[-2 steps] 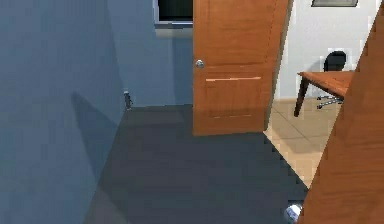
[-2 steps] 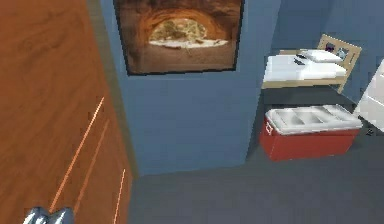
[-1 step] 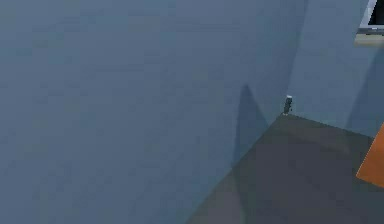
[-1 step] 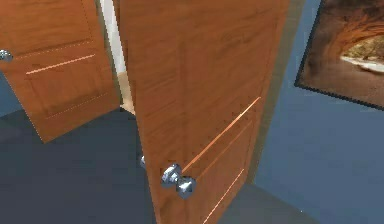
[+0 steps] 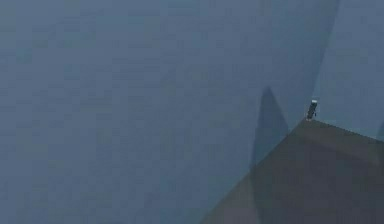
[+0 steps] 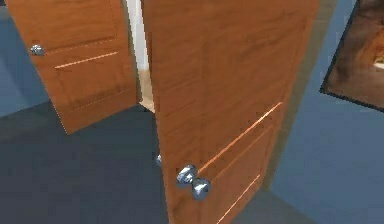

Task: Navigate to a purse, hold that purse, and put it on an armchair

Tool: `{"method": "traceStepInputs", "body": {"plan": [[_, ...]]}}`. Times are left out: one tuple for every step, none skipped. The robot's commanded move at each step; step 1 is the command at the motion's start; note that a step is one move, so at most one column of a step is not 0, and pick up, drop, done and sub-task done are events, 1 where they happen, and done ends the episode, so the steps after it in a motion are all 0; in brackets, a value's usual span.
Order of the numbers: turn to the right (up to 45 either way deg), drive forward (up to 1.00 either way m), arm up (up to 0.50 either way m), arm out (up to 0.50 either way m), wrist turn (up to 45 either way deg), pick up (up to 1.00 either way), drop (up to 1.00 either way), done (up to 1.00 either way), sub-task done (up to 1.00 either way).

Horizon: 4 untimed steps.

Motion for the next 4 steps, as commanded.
{"method": "traceStepInputs", "body": {"plan": [[0.0, 0.15, 0.00, 0.00, 0.0, 0.00, 0.00, 0.00, 0.00], [45.0, 0.00, 0.00, 0.00, 0.0, 0.00, 0.00, 0.00, 0.00], [9.0, 0.00, 0.00, 0.00, 0.0, 0.00, 0.00, 0.00, 0.00], [0.0, 0.50, 0.00, 0.00, 0.0, 0.00, 0.00, 0.00, 0.00]]}}
